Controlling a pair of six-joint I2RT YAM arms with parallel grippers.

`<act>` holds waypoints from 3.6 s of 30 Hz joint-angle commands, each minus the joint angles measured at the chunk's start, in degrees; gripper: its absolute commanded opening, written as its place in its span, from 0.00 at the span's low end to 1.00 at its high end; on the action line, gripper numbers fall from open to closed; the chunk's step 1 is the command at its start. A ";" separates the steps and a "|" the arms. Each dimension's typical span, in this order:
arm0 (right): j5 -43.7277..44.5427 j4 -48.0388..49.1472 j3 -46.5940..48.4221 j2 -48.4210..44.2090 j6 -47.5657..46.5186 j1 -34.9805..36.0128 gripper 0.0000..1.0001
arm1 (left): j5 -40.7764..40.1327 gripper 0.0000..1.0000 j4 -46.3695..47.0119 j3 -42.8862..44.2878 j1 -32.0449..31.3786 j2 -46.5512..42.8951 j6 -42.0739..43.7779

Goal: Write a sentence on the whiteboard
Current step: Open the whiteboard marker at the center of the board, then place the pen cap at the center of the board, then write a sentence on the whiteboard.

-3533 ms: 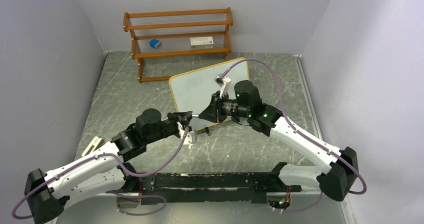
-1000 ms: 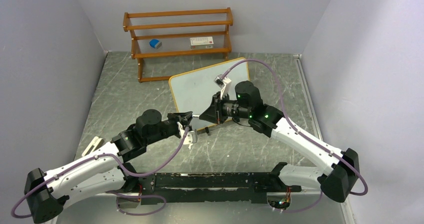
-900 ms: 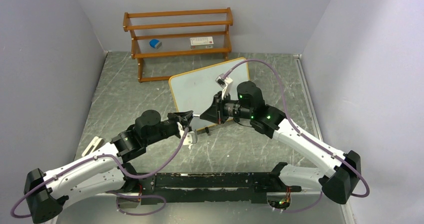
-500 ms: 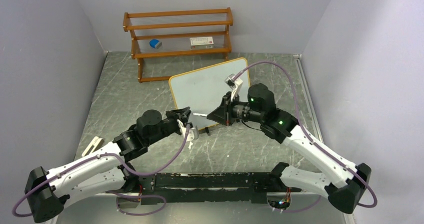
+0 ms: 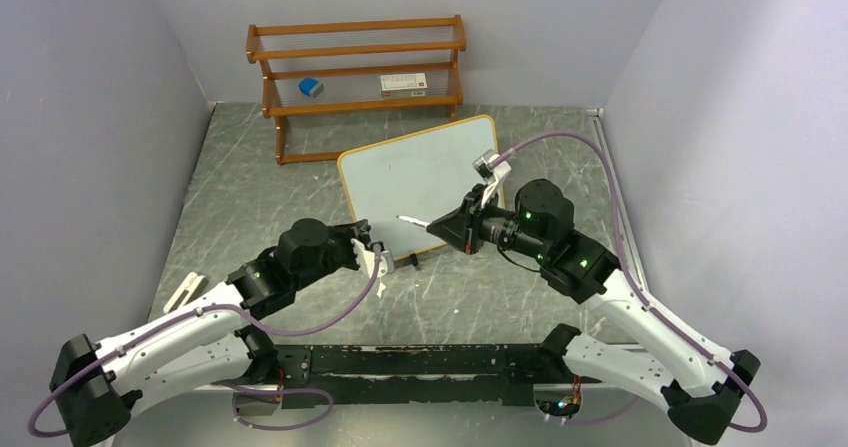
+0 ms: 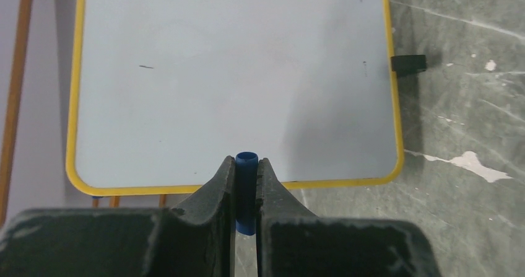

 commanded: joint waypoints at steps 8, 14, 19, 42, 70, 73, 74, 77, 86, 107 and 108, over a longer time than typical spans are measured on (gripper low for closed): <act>27.94 12.39 -12.94 -9.16 -6.15 0.07 0.00 | -2.53 0.05 -9.36 7.06 -11.79 9.08 -13.16; 33.15 18.10 -18.78 -15.42 -9.49 0.07 0.00 | -6.88 0.05 -9.12 7.29 -18.97 13.93 -19.47; 34.51 19.85 -21.52 -17.76 -9.96 0.07 0.00 | -8.92 0.05 -6.52 7.03 -24.14 21.28 -23.14; 32.87 18.69 -23.01 -18.94 -9.04 0.06 0.00 | -0.39 0.32 -3.37 11.75 -22.06 41.88 -29.97; 29.57 20.72 -22.41 -14.42 -12.36 0.10 0.00 | -3.72 0.80 -4.89 19.01 -8.85 24.01 -42.25; 29.87 20.54 -22.14 -13.96 -12.84 0.07 0.00 | -3.51 0.84 -1.71 17.82 -6.43 21.33 -44.51; 29.95 20.53 -22.08 -13.80 -13.01 0.07 0.00 | -4.04 0.87 -0.29 17.11 -4.86 20.26 -45.95; 29.95 19.99 -21.52 -12.97 -13.32 0.14 0.00 | -2.59 0.86 1.89 16.35 -0.14 17.52 -49.94; 28.68 20.41 -20.75 -11.14 -14.05 0.25 0.00 | 5.40 0.84 6.84 15.05 14.91 13.56 -61.44; 27.51 21.89 -19.71 -8.95 -16.25 1.79 0.00 | 43.16 0.80 4.46 15.05 47.33 11.32 -64.76; 27.39 21.86 -19.64 -8.88 -16.25 1.78 0.00 | 41.73 0.80 3.34 15.72 47.36 11.31 -63.84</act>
